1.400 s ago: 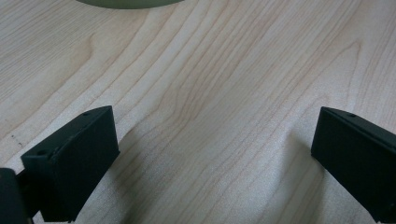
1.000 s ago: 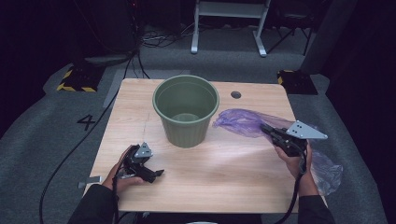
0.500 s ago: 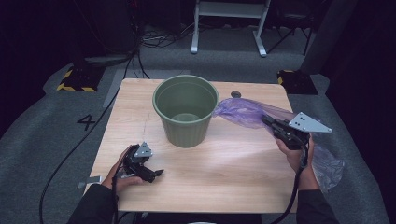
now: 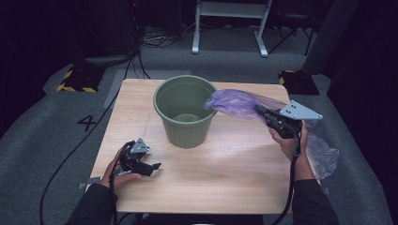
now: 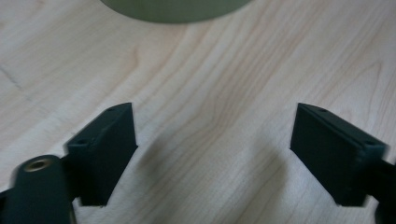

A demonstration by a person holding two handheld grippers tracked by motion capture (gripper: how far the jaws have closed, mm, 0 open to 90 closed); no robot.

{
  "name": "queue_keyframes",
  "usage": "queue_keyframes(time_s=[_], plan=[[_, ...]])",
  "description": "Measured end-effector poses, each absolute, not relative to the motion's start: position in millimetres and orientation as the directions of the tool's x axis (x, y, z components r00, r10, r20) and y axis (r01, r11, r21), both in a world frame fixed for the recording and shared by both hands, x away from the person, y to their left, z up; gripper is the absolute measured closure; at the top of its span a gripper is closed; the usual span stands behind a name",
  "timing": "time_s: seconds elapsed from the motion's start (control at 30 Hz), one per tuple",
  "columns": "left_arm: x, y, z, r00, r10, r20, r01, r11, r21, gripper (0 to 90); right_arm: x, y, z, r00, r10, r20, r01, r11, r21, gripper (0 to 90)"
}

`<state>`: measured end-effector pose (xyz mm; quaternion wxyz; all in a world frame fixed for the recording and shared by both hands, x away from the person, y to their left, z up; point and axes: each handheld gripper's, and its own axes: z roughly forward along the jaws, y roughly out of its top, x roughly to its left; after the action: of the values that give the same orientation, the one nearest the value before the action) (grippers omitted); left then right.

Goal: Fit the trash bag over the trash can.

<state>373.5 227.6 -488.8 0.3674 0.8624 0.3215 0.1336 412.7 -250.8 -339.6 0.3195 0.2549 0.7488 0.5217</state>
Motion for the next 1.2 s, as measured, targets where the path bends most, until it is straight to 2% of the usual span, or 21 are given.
queue_keyframes(time_s=[0.03, 0.1, 0.17, 0.43, 0.7, 0.83, 1.2], plan=[[373.2, 228.5, -486.2, 0.759, 0.651, -0.011, 0.451, -0.514, 0.729, 20.1, 413.8, -248.4, -339.4, -0.669, 0.711, -0.217, 0.048, 0.332, 0.942, 90.0], [372.0, 229.6, -479.8, 0.754, 0.657, 0.003, 0.44, -0.509, 0.74, 15.1, 416.4, -241.7, -338.7, -0.673, 0.701, -0.234, 0.042, 0.352, 0.935, 90.0], [370.7, 230.3, -472.7, 0.752, 0.659, 0.016, 0.421, -0.499, 0.757, 18.2, 419.0, -235.2, -337.9, -0.682, 0.691, -0.239, 0.044, 0.365, 0.93, 90.0], [364.2, 229.7, -448.3, 0.747, 0.664, 0.044, 0.373, -0.473, 0.799, 17.5, 429.5, -216.7, -330.8, -0.695, 0.674, -0.25, 0.047, 0.39, 0.92, 90.0], [376.6, 228.2, -426.0, 0.746, 0.664, 0.053, 0.343, -0.451, 0.824, 17.5, 438.4, -203.2, -328.3, -0.697, 0.664, -0.271, 0.059, 0.43, 0.901, 90.0], [380.1, 231.1, -406.3, 0.736, 0.671, 0.088, 0.31, -0.45, 0.837, 17.5, 441.7, -198.3, -327.4, -0.7, 0.659, -0.275, 0.064, 0.441, 0.895, 90.0], [389.3, 236.3, -362.4, 0.71, 0.698, 0.092, 0.246, -0.368, 0.897, 17.4, 446.8, -186.5, -323.3, -0.71, 0.647, -0.278, 0.068, 0.456, 0.887, 90.0]])
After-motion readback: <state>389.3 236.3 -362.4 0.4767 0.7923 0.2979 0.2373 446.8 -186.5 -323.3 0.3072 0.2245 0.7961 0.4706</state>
